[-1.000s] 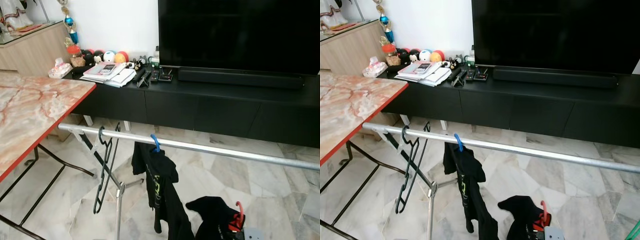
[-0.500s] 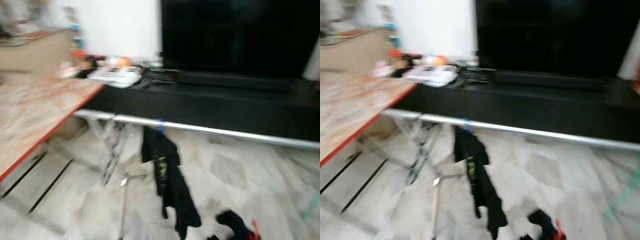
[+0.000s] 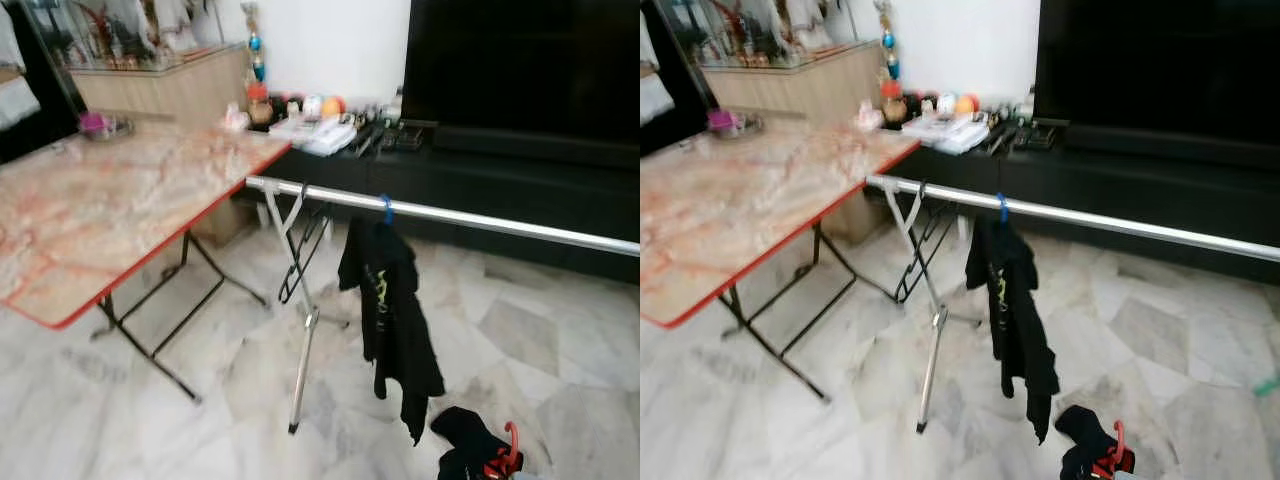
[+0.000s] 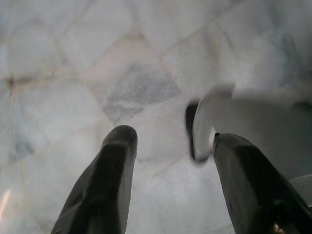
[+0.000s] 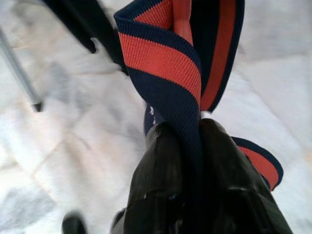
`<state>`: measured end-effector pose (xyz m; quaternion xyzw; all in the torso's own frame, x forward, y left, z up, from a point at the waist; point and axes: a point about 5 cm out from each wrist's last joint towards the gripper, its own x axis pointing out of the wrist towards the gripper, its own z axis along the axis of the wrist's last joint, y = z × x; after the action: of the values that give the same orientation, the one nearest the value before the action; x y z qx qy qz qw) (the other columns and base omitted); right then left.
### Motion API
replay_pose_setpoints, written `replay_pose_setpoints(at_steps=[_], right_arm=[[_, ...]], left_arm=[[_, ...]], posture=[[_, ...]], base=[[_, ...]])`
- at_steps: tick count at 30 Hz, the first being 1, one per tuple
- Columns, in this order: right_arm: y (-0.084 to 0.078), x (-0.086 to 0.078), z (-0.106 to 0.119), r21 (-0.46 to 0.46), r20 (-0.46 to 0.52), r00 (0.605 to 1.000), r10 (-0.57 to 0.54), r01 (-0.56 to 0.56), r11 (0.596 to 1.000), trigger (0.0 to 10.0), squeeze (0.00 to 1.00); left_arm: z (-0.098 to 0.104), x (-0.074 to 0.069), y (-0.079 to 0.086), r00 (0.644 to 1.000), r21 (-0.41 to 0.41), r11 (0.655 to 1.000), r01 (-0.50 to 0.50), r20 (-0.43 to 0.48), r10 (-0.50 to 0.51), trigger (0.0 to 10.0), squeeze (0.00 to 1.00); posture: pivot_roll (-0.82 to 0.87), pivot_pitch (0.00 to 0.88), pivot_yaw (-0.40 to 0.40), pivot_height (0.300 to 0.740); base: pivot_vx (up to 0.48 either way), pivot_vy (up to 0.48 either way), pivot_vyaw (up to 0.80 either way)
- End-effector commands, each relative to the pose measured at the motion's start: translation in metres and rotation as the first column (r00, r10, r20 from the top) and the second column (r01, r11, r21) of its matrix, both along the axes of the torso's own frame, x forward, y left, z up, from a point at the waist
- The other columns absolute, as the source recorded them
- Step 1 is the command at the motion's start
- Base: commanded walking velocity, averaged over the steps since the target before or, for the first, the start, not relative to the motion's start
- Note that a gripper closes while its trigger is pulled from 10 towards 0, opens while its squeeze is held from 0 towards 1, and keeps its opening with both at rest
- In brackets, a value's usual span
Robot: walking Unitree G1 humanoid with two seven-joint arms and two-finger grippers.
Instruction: Hang hanger
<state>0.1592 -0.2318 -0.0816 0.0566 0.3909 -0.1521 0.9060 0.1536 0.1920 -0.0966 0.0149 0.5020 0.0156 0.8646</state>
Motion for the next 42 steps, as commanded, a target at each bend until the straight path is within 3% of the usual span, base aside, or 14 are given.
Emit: replay_pose_setpoints(at_steps=[1, 9, 18, 34, 37, 38, 40, 42], right_arm=[[0.004, 0.002, 0.0, 0.015, 0.011, 1.0, -0.011, 0.011, 1.0, 10.0, 0.0], [0.004, 0.009, 0.003, 0.021, 0.042, 0.999, -0.013, 0.012, 1.0, 10.0, 0.0], [0.005, 0.017, 0.007, 0.022, 0.067, 0.998, -0.008, 0.007, 1.0, 10.0, 0.0], [-0.005, 0.051, 0.029, -0.021, 0.18, 0.982, 0.063, -0.06, 0.998, 10.0, 0.0], [-0.008, 0.061, 0.037, -0.057, 0.208, 0.969, 0.133, -0.124, 0.991, 10.0, 0.0], [-0.009, 0.065, 0.041, -0.098, 0.2, 0.958, 0.204, -0.188, 0.977, 10.0, 0.0], [-0.008, 0.072, 0.047, -0.123, 0.218, 0.932, 0.291, -0.269, 0.955, 10.0, 0.0], [-0.007, 0.081, 0.055, -0.163, 0.218, 0.877, 0.428, -0.4, 0.902, 10.0, 0.0]], left_arm=[[0.004, 0.008, 0.006, 1.0, 0.026, 1.0, 0.005, 0.024, -0.005, 10.0, 0.0], [0.004, 0.007, 0.006, 1.0, 0.022, 1.0, -0.014, 0.021, 0.013, 10.0, 0.0], [0.004, 0.008, 0.006, 1.0, 0.024, 1.0, -0.014, 0.025, 0.013, 10.0, 0.0], [0.005, 0.01, 0.006, 0.999, 0.032, 0.999, -0.005, 0.043, 0.004, 10.0, 0.0], [0.007, 0.012, 0.005, 0.997, 0.024, 1.0, -0.001, 0.075, -0.001, 10.0, 0.0], [0.008, 0.014, 0.005, 0.995, 0.021, 1.0, 0.005, 0.095, -0.007, 10.0, 0.0], [0.009, 0.016, 0.005, 0.993, 0.026, 0.999, 0.03, 0.114, -0.033, 10.0, 0.0], [0.011, 0.02, 0.003, 0.986, 0.038, 0.995, 0.091, 0.139, -0.096, 10.0, 0.0]], posture=[[-0.03, 0.0, 0.044, 0.74], [-0.03, 0.0, 0.044, 0.74], [-0.03, 0.0, 0.042, 0.74], [-0.03, 0.014, 0.038, 0.74], [-0.04, 0.018, 0.039, 0.74], [-0.04, 0.018, 0.039, 0.74], [-0.04, 0.02, 0.04, 0.74], [-0.04, 0.027, 0.043, 0.74]], base=[[0.0, 0.0, 0.0], [0.0, 0.0, 0.0], [0.0, 0.39, 0.0], [0.0, 0.0, 0.0], [0.0, 0.0, 0.0], [0.0, 0.0, 0.0], [0.0, 0.0, 0.0], [0.0, 0.0, 0.0]])
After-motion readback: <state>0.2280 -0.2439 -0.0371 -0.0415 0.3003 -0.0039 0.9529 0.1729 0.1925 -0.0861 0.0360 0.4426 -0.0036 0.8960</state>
